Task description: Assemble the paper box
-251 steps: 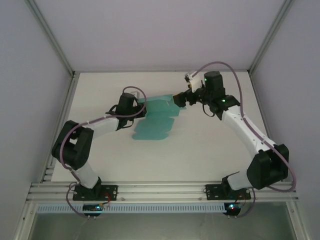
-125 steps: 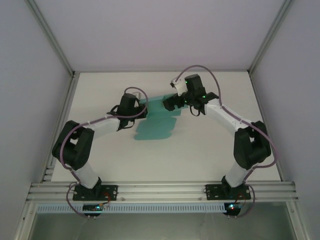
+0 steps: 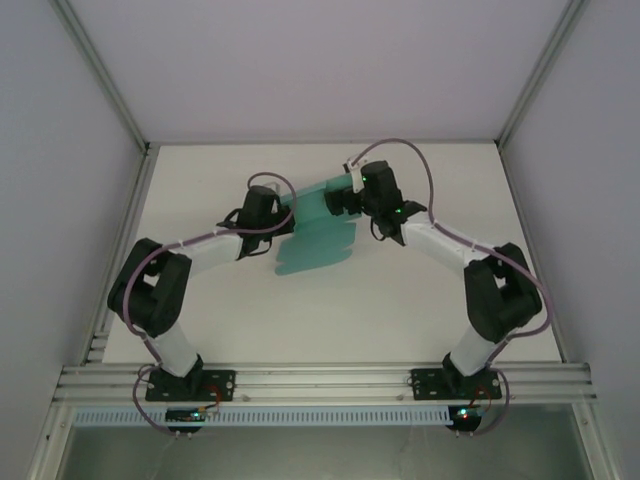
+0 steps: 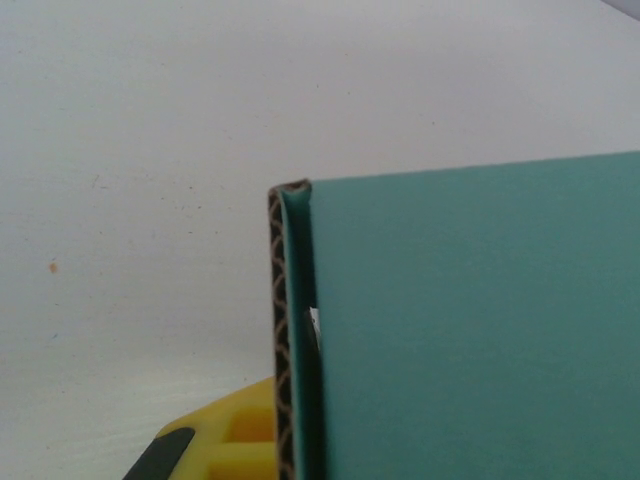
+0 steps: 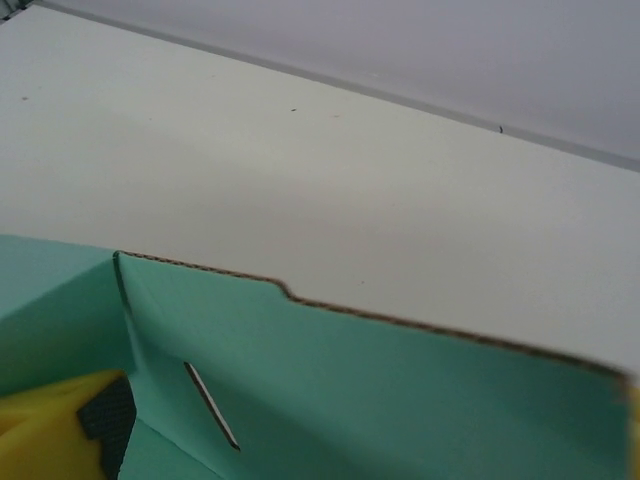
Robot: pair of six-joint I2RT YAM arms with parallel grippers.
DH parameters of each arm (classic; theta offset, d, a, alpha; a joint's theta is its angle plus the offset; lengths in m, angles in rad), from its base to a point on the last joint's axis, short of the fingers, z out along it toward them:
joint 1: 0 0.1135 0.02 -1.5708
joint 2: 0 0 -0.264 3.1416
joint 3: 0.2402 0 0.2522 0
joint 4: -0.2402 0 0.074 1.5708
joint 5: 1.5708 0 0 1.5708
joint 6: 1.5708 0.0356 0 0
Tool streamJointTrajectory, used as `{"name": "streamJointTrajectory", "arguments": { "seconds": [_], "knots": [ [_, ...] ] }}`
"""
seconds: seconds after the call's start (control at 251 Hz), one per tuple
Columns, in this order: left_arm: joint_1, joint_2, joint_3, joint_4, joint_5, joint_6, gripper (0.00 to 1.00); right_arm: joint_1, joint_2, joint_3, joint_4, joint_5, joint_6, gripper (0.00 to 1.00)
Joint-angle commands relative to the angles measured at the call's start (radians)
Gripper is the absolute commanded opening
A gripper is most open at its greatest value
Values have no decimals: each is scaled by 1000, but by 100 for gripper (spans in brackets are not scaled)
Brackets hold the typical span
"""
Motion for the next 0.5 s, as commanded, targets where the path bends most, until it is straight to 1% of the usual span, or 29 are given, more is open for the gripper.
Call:
{"name": "streamJointTrajectory", "arguments": {
  "seconds": [0.0,0.144,0.192,0.255,0.343,0.391,0.495],
  "knots": [
    [6,-32,29,8,35,31,0,-62,-129,-13,-150,-13,-19,99],
    [25,-51,26,-9,41,55,0,-183,-233,-46,-400,-190,-44,99],
    [32,-53,30,-11,51,56,0,-213,-258,-68,-450,-224,-62,99],
    [34,-51,40,-26,50,56,0,-230,-275,-89,-491,-268,-95,99],
    [36,-42,63,-53,47,55,0,-227,-275,-107,-504,-275,-111,99],
    [36,-39,70,-54,52,52,0,-226,-267,-114,-482,-258,-120,99],
    [37,-28,85,-59,66,50,0,-227,-220,-106,-418,-289,-114,99]
  ]
}}
